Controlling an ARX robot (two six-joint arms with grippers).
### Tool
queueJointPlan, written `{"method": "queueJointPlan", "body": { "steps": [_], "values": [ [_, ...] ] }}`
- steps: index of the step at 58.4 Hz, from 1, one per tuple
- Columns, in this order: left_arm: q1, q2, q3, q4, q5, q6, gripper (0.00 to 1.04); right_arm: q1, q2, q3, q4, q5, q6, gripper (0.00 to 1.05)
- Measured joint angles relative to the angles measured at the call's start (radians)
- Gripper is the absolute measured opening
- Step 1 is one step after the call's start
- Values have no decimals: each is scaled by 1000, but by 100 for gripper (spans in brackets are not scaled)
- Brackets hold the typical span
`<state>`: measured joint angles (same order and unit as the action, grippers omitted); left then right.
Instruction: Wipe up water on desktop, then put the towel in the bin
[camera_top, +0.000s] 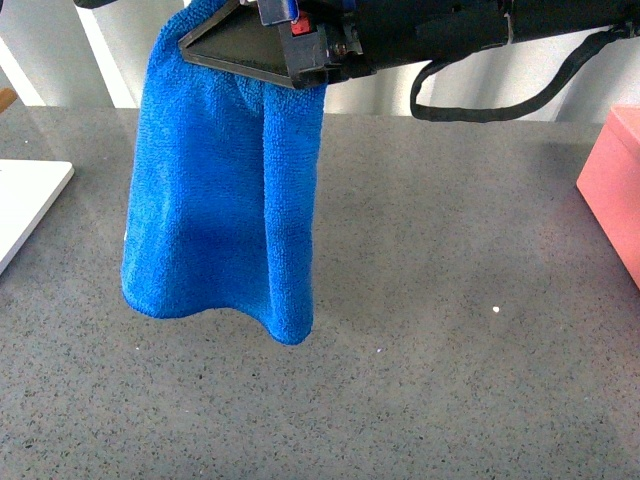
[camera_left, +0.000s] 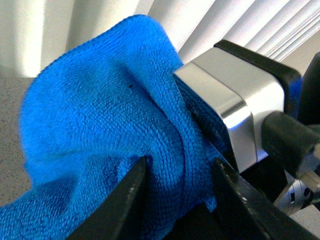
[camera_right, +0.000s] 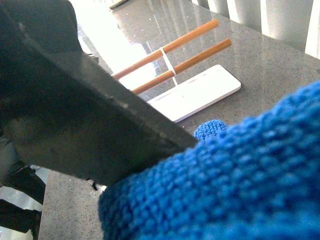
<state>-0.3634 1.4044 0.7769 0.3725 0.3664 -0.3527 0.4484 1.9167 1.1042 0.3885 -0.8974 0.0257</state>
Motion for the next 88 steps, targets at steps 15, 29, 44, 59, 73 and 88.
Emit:
{"method": "queueJointPlan", "body": {
  "steps": [15,29,44,59,73,88],
  "values": [
    [-59,-29,-160,331,-470,216,48,-4,-2,-3,-4,47,2,8],
    [84,-211,-384,434,-668,322,11,-19,-17,-14,-14,50,0,8],
    [152,-348,-530,433,-564,338,4,-13,-27,-25,-18,54,0,8],
    [245,-560,-663,351,-475,344,3,-31,-55,-54,-27,72,-2,8],
    [344,-705,-715,255,-372,345,3,-44,-71,-61,-38,79,-4,8],
    [361,-807,-755,212,-367,345,3,-51,-79,-75,-39,94,-4,8]
  ]
}}
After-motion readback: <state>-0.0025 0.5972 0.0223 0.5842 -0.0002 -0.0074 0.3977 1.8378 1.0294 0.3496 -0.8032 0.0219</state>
